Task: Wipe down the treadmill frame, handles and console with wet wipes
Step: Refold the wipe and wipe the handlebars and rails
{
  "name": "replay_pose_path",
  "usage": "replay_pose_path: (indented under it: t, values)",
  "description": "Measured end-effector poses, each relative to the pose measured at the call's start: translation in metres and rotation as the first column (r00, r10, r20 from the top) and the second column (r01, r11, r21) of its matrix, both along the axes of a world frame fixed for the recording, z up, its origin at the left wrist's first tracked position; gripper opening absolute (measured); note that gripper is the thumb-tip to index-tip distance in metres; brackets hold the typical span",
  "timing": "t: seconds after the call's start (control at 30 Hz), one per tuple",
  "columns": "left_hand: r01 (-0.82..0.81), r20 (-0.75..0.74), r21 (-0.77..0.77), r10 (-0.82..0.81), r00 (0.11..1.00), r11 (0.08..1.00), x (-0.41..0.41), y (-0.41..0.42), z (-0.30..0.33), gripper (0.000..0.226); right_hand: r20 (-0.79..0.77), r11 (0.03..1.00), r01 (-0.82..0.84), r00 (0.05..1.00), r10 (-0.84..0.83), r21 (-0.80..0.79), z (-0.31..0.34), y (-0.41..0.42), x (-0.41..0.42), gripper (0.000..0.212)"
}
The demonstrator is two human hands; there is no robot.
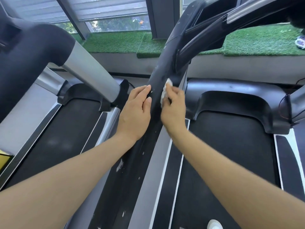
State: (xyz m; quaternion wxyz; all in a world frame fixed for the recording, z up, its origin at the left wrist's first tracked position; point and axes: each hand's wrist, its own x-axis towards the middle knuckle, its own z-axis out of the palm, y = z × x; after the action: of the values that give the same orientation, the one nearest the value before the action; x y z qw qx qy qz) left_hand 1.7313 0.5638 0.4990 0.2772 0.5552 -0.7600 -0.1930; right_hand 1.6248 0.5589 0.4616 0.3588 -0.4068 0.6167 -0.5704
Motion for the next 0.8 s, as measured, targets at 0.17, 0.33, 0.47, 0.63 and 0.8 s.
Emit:
replay_pose_path:
  t: [0.17,0.33,0.47,0.63,0.8]
  values:
    - [-0.003,-0.006,0.018,0.003,1.0,1.0,0.0,0.001,0.002,0.039,-0.007,1.0,0.018,1.0,-0.018,-0.001,0.011,-0.031,-0.014,0.039]
    - [0.001,-0.011,0.016,0.0,1.0,1.0,0.0,-0.001,0.001,0.039,-0.087,1.0,-0.014,0.996,0.012,-0.027,0.003,0.008,0.004,0.041]
    - [0.006,0.02,0.045,-0.007,1.0,0.999,0.004,0.001,0.003,0.039,-0.041,0.998,-0.046,0.998,0.044,-0.052,0.0,0.046,0.024,0.032]
    - [0.018,0.006,0.105,-0.019,1.0,0.994,0.025,0.029,0.002,0.041,-0.022,0.995,-0.077,0.997,0.076,-0.066,-0.011,0.088,0.046,0.028]
    - [-0.015,-0.005,0.061,0.016,1.0,0.998,0.025,0.043,-0.006,0.041,-0.073,0.995,-0.058,0.996,0.052,-0.08,-0.011,0.081,0.042,0.034]
